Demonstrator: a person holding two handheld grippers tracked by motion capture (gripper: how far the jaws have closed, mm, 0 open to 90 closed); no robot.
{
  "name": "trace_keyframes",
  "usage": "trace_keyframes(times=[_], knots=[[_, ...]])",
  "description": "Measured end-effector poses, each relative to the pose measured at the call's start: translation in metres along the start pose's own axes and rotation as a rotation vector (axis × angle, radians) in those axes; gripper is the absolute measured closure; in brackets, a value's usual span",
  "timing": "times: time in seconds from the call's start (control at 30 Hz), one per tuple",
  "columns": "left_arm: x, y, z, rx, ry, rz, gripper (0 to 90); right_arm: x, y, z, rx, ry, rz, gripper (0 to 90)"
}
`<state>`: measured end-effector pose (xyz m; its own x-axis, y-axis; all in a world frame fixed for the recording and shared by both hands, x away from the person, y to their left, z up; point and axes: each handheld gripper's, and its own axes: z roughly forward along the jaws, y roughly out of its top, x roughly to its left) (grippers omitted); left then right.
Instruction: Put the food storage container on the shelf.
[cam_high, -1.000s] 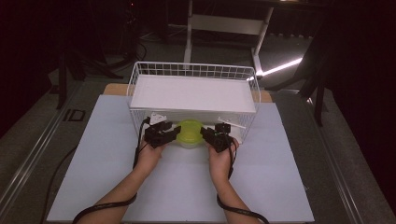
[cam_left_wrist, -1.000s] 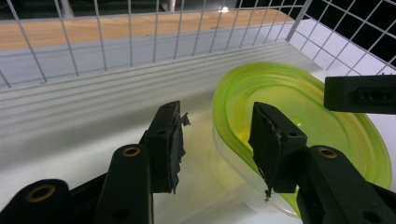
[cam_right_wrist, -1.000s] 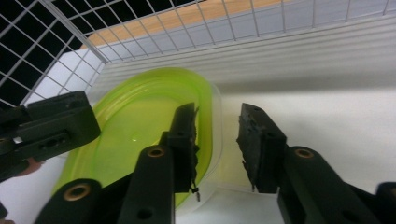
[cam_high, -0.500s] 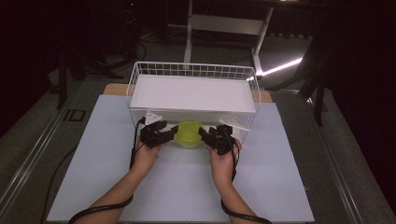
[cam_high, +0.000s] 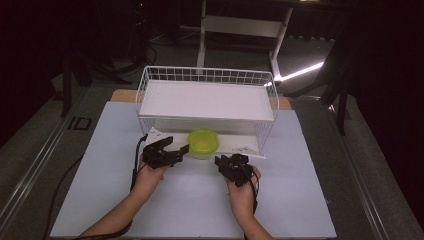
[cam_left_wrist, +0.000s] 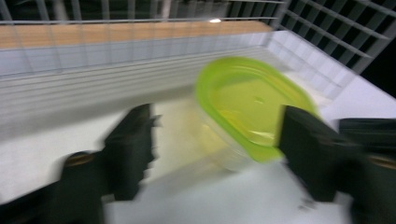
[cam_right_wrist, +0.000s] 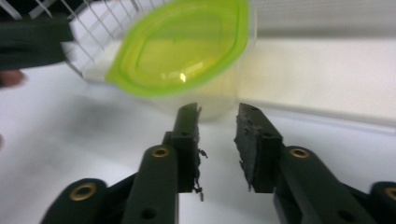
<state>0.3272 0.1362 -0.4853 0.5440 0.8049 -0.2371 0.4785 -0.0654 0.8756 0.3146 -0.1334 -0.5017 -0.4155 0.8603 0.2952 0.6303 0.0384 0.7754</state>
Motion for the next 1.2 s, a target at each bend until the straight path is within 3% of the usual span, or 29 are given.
trace_keyframes(times=[0.13, 0.17, 0.2, 0.23, 0.47, 0.6, 0.8, 1.2], knots=[[-0.005, -0.007, -0.013, -0.016, -0.036, -0.006, 14.4, 0.005, -0.004, 0.009, 0.037, 0.01, -0.008, 87.7], [-0.007, -0.009, -0.017, -0.02, -0.044, -0.006, 14.4, 0.005, -0.004, 0.009, 0.037, 0.01, -0.008, 87.7], [-0.011, -0.016, -0.022, -0.037, -0.062, 0.015, 4.4, 0.008, -0.002, 0.013, 0.043, 0.017, 0.001, 89.6], [-0.013, -0.019, -0.026, -0.032, -0.062, 0.038, 1.4, 0.009, -0.001, 0.015, 0.043, 0.022, 0.004, 89.7], [-0.023, -0.036, -0.051, -0.034, -0.03, 0.115, 1.3, 0.017, 0.0, 0.031, 0.063, 0.048, 0.024, 89.8], [-0.027, -0.053, -0.071, -0.039, -0.008, 0.11, 1.4, 0.022, 0.002, 0.037, 0.057, 0.044, 0.023, 89.8], [-0.03, -0.067, -0.082, -0.039, -0.018, 0.101, 1.4, 0.027, 0.008, 0.046, 0.051, 0.039, 0.014, 89.8], [-0.026, -0.069, -0.086, -0.067, -0.027, 0.091, 1.4, 0.025, 0.025, 0.066, 0.037, 0.009, 0.037, 89.7]])
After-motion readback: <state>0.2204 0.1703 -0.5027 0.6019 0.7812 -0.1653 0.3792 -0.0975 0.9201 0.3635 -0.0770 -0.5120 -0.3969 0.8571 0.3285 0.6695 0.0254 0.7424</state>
